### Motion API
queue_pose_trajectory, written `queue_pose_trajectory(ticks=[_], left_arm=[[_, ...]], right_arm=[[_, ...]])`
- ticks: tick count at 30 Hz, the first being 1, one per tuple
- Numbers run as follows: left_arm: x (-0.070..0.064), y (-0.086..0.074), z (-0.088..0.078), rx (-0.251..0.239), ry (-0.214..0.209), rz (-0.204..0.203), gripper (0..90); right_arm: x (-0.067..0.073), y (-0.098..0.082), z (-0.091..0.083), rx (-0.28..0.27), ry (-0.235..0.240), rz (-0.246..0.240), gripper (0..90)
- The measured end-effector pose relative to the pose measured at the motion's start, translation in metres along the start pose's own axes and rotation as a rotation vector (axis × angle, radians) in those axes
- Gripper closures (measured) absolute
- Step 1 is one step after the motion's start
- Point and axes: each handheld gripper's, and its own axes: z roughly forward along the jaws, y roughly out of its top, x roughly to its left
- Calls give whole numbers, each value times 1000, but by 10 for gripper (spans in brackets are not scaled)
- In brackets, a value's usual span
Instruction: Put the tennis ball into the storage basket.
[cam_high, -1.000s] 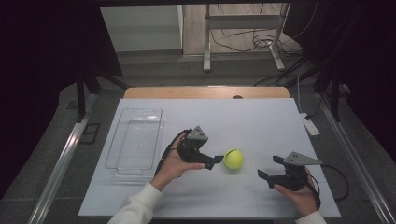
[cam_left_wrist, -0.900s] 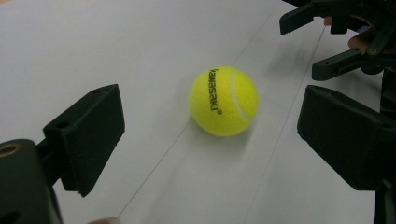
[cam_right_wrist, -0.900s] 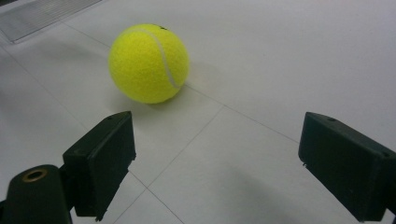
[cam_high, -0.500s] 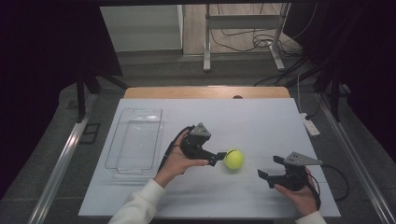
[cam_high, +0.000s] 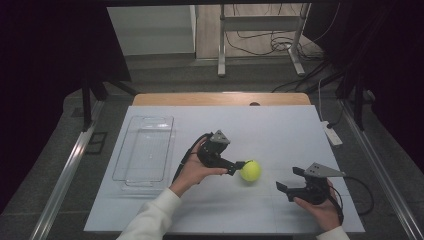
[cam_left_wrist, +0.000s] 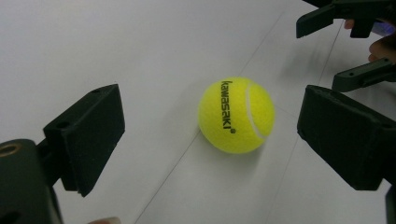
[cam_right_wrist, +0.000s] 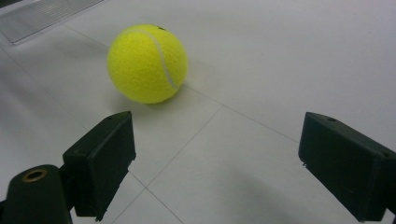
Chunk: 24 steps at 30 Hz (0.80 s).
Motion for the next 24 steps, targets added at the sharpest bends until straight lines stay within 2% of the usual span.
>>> queue_pose_trajectory(ticks=[24], left_arm=[[-5, 14, 28, 69, -26, 30, 78]], right_arm=[[0, 0, 0, 2, 2, -2, 109]])
